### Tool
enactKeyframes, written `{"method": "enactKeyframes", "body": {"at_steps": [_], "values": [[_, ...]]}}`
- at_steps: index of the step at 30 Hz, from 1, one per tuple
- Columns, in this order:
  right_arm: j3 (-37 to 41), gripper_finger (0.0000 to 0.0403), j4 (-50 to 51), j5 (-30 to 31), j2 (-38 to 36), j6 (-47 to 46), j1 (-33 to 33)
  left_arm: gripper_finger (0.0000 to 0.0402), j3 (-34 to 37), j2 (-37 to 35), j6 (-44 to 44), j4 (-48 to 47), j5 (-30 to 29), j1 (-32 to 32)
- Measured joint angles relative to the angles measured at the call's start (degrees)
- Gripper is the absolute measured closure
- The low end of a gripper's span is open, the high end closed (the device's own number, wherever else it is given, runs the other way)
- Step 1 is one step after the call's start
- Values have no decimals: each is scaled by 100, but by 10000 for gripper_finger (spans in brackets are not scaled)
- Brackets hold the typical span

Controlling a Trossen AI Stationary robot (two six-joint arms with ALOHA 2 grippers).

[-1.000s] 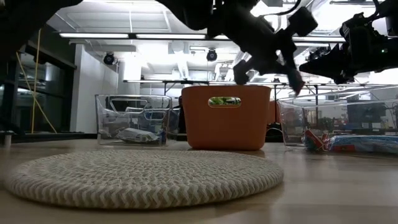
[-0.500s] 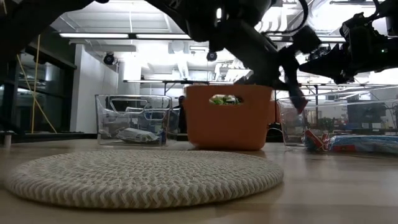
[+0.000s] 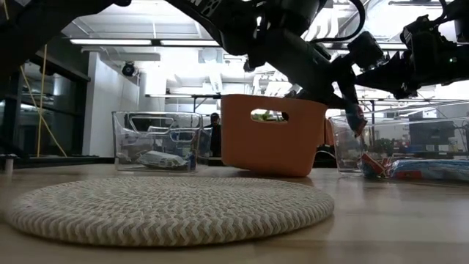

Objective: Pick and place Granola Bars by type
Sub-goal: Put the red granola bar into the right transparent bin, then return to Home Position

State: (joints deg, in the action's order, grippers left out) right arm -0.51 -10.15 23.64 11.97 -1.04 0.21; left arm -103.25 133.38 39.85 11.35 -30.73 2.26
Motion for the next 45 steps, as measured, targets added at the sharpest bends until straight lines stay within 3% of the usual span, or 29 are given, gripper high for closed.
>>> {"method": "enactKeyframes", "body": {"at_steps": [13,29,45], "values": [[2,402,2,2,0,0,-2,330,8,4,-219,307,290,0],[0,402,2,0,0,0,-2,188,6,4,-328,511,353,2],[2,402,0,0,2,0,-2,172,8,-586,-1389,482,463,2]]}}
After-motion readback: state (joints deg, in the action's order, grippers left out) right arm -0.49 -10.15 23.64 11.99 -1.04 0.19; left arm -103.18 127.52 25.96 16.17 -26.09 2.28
